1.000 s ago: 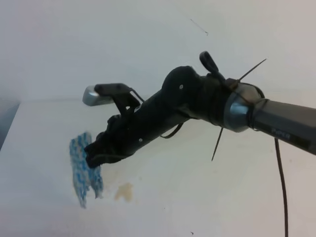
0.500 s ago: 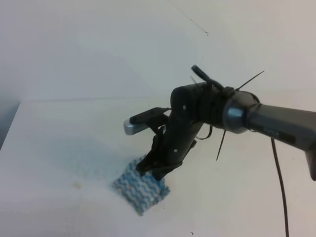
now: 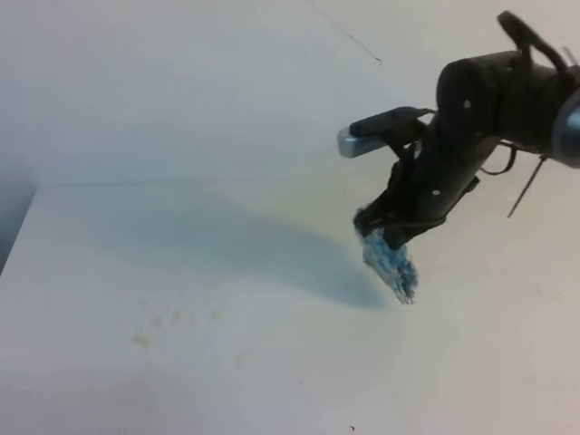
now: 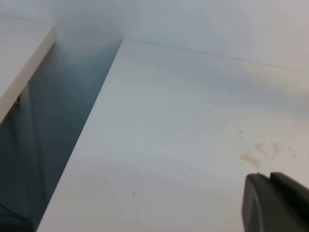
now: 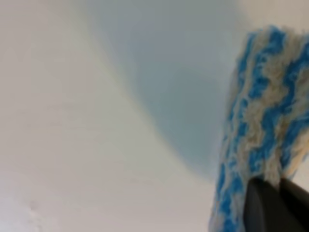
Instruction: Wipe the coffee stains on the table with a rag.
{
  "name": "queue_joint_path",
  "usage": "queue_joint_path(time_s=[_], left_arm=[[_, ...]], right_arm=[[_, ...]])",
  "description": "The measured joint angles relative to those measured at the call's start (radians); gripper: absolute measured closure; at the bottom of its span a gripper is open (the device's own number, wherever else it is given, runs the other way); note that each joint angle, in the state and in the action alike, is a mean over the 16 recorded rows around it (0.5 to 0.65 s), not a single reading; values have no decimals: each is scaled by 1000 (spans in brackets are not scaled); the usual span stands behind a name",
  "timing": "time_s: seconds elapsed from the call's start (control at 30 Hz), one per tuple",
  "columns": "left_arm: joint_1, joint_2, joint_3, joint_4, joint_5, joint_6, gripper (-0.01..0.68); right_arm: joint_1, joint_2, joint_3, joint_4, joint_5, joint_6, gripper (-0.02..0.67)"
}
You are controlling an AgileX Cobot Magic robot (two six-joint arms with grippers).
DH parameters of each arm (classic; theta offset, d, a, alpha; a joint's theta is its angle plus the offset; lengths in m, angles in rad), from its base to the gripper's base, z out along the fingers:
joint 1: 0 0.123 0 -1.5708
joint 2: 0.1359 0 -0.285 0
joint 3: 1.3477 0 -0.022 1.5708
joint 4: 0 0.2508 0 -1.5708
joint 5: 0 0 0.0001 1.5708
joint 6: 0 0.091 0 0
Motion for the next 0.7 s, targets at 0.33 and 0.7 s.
queue_joint_path(time_s=[0.33, 0.7], left_arm=[[0, -2, 6, 0, 0, 0, 672], [0, 0, 11, 0, 0, 0, 672]], right_arm=[[-66, -165, 203, 69, -147, -145, 636], [-70, -236, 257, 125, -183, -296, 486]])
